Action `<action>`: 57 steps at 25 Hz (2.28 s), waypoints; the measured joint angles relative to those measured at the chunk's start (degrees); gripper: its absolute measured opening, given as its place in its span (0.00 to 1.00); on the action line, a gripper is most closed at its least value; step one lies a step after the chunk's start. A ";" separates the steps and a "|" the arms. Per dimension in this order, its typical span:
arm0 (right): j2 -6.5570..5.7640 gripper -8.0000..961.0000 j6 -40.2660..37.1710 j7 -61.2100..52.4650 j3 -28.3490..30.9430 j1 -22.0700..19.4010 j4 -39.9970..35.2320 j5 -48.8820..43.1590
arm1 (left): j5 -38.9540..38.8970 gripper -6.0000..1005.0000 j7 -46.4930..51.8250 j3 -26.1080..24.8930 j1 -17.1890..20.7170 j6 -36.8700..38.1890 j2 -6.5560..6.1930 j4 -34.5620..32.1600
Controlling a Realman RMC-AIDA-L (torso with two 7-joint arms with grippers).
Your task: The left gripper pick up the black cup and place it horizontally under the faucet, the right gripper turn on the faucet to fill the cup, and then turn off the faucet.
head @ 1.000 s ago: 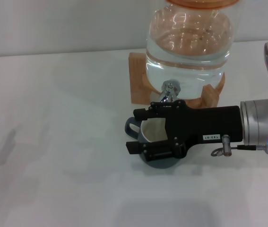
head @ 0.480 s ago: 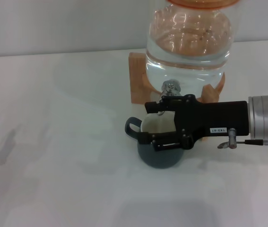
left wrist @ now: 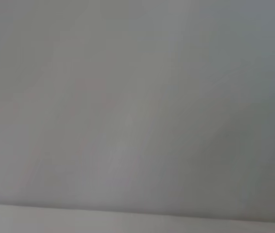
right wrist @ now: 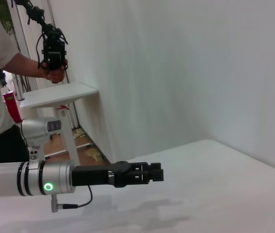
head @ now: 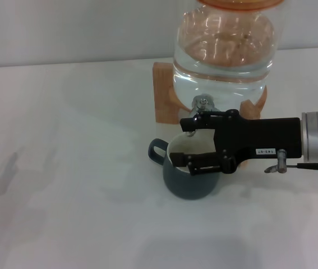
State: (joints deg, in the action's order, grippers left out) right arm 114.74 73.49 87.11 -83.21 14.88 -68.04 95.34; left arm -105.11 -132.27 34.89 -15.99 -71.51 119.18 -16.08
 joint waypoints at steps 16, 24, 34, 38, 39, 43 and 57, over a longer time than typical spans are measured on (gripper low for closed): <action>-0.13 0.84 2.25 0.46 3.50 0.56 1.87 -1.59 | -0.09 0.66 0.00 0.00 -1.02 0.92 0.00 0.00; -0.10 0.84 7.44 2.29 5.40 0.59 1.87 -1.40 | -0.60 0.66 0.00 0.00 -1.23 0.94 0.00 0.00; 0.04 0.84 20.95 3.89 21.85 -1.02 2.35 -0.46 | -5.50 0.66 0.00 0.01 -0.48 0.96 -0.07 -0.49; 0.04 0.84 21.12 7.85 31.20 -2.56 7.42 1.59 | -8.39 0.66 0.00 0.00 -0.12 1.32 -0.20 -0.63; 0.04 0.84 21.15 9.99 34.67 -2.80 10.34 2.34 | -9.65 0.66 -0.02 0.00 -0.03 1.34 -0.26 -0.68; 0.05 0.84 20.82 18.01 44.41 -3.00 20.05 3.01 | -12.11 0.66 -0.80 0.00 0.08 1.35 -0.37 -0.74; 0.04 0.84 19.01 47.25 73.83 -4.19 48.63 4.84 | -20.94 0.66 -4.76 -4.19 0.35 0.35 -0.45 -3.65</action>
State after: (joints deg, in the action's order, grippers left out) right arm 114.78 92.50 134.36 -9.39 10.69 -19.42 100.18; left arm -126.05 -137.03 30.70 -15.64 -71.15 118.73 -19.74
